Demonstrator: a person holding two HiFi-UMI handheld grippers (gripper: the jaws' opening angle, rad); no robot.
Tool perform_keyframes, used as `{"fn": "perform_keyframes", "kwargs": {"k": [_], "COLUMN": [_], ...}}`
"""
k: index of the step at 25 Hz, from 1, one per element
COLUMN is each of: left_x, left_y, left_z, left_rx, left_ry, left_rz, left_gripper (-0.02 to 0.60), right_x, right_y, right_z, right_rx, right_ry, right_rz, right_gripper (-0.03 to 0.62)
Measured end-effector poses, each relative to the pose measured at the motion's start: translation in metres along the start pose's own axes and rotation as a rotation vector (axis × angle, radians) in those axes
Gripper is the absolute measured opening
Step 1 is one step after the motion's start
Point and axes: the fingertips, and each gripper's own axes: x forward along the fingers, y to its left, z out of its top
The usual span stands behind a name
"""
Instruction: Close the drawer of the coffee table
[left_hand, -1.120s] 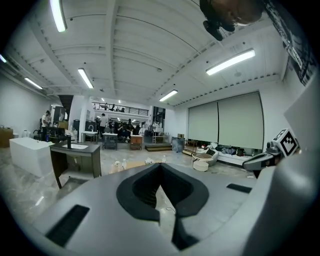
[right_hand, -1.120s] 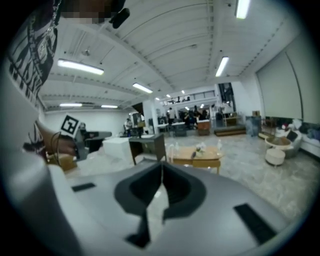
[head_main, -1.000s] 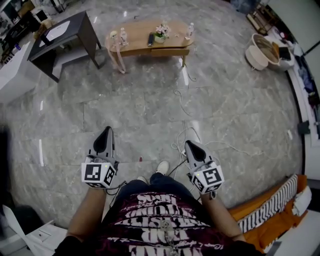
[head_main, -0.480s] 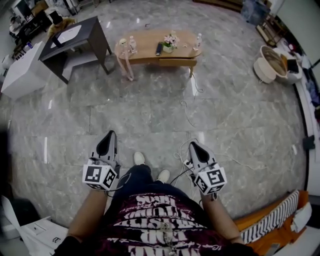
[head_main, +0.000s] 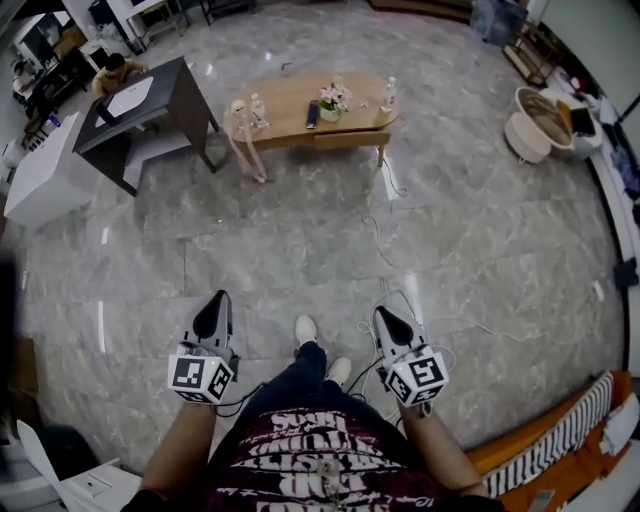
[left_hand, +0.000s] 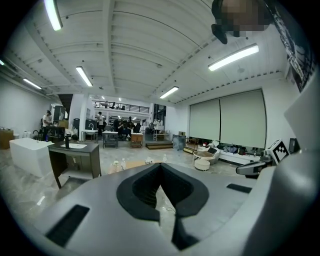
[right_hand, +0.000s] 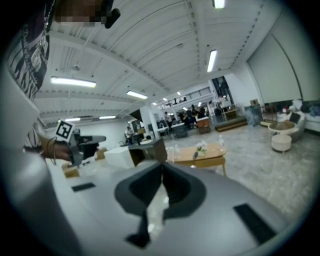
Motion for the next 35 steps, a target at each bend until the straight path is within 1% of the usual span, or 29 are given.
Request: {"fn": "perform_keyframes", "kwargs": {"k": [4,7,11,13,17,20,24,26,29,33,35], "left_x": [0.025,0.050,0.087,0.105,0.133,0.149,0.163,0.169,0.183,0.197,0.208], "left_y": [0.005,0.015,0.038,0.049,0.061,0.070,0.081,0.084,0.091,0.098,0.098], "left_z": [-0.001,0.002,0.010,0.019,0.037,0.035,0.028,0.023,0.011,0.004,0.003], "left_rx": [-0.010,-0.028,-0.050,-0.057,-0.087,-0.083,-0.105,-0.113,-0.119,-0.106,-0.105], "left_ry": [-0.001,-0.006,-0.009,-0.029,-0.089,-0.093,-0.084,-0.078,-0.044,-0.013,0.004], "left_rz": [-0.034,-0.046,-0.033,-0.040,-0.105,-0.142,-0.141,-0.141,-0.128,-0.109,-0.093], "left_gripper": [0.021,0.021,0.021,0.021,0.021,0.021,0.021,0.021,0.021,0.021,0.021], "right_x": [0.018,0.035,0.058,0.071,0.098,0.115,0.124,0.129,0.144,0.165,0.170], "right_y": [-0.005,-0.006,-0.011,-0.015,-0.016,-0.009,-0.003,-0.014,-0.030,-0.038,-0.049], "right_z": [0.005,0.024,0.050,0.065,0.095,0.106,0.105,0.107,0.111,0.110,0.111], "right_rx": [-0.006,-0.040,-0.087,-0.107,-0.143,-0.163,-0.195,-0.187,-0.167,-0.169,-0.162], "right_ry": [0.025,0.028,0.033,0.031,0.013,0.005,0.040,0.040,0.031,0.041,0.046], "right_rz": [-0.016,-0.021,-0.036,-0.050,-0.077,-0.084,-0.070,-0.087,-0.103,-0.069,-0.059], "right_gripper": [0.035,0.035,0.035,0.035,0.035,0.035,0.035,0.035,0.035,0.035,0.035]}}
